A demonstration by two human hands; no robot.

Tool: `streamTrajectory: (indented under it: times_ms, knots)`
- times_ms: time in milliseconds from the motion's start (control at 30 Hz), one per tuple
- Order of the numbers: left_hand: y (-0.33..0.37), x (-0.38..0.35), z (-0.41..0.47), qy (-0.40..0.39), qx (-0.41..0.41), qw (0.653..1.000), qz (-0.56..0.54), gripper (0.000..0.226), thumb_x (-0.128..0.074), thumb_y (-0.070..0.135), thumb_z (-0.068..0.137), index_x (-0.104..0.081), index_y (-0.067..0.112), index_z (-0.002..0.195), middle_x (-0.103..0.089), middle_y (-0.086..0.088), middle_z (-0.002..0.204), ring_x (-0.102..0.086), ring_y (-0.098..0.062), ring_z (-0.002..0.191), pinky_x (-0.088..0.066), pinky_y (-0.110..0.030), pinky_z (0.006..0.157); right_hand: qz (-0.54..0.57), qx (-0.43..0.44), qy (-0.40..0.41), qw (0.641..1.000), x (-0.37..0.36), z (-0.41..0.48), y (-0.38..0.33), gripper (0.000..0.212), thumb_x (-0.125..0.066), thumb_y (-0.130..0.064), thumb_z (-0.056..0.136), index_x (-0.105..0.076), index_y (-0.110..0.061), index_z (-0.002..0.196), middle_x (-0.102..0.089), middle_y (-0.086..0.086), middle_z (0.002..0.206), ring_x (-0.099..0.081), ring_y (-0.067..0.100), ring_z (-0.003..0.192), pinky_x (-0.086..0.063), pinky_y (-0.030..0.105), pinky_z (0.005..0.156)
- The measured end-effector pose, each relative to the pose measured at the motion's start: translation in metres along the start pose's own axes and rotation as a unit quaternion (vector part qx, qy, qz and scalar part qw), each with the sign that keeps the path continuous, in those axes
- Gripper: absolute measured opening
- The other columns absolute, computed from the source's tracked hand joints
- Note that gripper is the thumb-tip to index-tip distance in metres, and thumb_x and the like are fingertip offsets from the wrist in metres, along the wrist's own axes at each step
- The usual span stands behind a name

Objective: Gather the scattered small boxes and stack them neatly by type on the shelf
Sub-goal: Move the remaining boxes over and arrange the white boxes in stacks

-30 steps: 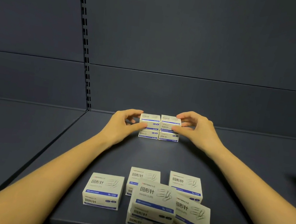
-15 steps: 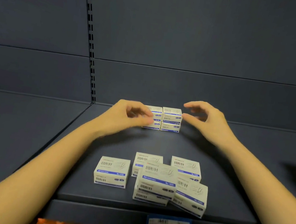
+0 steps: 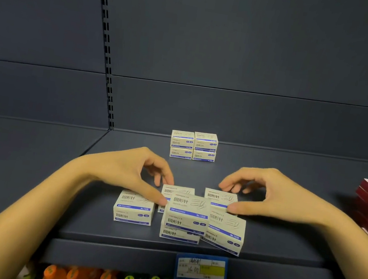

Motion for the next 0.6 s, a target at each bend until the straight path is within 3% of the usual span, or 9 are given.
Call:
streamTrajectory:
  times_ms: [100, 233, 333, 600]
  knots:
    - [0.000, 0.000, 0.000, -0.009, 0.002, 1.000, -0.004, 0.028, -0.074, 0.033, 0.070, -0.068, 0.025, 0.096, -0.070, 0.016, 0.095, -0.061, -0.006, 0.088, -0.049, -0.027, 0.087, -0.008, -0.006, -0.008, 1.000, -0.002, -0.002, 0.002, 0.033, -0.073, -0.041, 0.070, -0.066, -0.031, 0.101, -0.068, -0.022, 0.098, -0.062, 0.003, 0.092, -0.050, 0.020, 0.081]
    - [0.002, 0.001, 0.003, 0.002, -0.003, 1.000, 0.002, 0.025, -0.073, 0.029, 0.070, -0.070, 0.022, 0.093, -0.071, 0.015, 0.090, -0.062, -0.007, 0.083, -0.050, -0.024, 0.082, 0.023, -0.029, -0.009, 0.999, -0.001, -0.003, 0.007, 0.028, -0.076, -0.028, 0.073, -0.069, -0.026, 0.100, -0.072, -0.011, 0.095, -0.068, 0.012, 0.084, -0.055, 0.027, 0.080]
    - [0.001, 0.006, 0.006, 0.017, -0.003, 1.000, 0.002, 0.021, -0.074, 0.022, 0.071, -0.070, 0.019, 0.092, -0.073, 0.005, 0.089, -0.065, -0.013, 0.080, -0.052, -0.024, 0.080, 0.030, -0.034, -0.002, 0.999, -0.002, -0.001, 0.008, 0.026, -0.076, -0.025, 0.073, -0.069, -0.022, 0.098, -0.073, -0.007, 0.093, -0.071, 0.013, 0.080, -0.058, 0.033, 0.078]
    - [-0.027, 0.041, 0.024, 0.178, 0.040, 0.982, -0.042, 0.021, -0.078, 0.013, 0.070, -0.070, 0.017, 0.089, -0.074, -0.010, 0.080, -0.067, -0.018, 0.072, -0.055, -0.033, 0.080, 0.015, -0.050, 0.086, 0.995, 0.019, 0.028, 0.019, 0.028, -0.080, -0.026, 0.067, -0.072, -0.025, 0.093, -0.075, 0.001, 0.076, -0.071, 0.017, 0.071, -0.057, 0.034, 0.079]
Point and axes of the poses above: each hand's wrist, its own z-axis towards the middle knuckle, its own x-axis out of the back of the hand, y = z × x, the point moved 7 cm from there along z, towards the middle knuckle
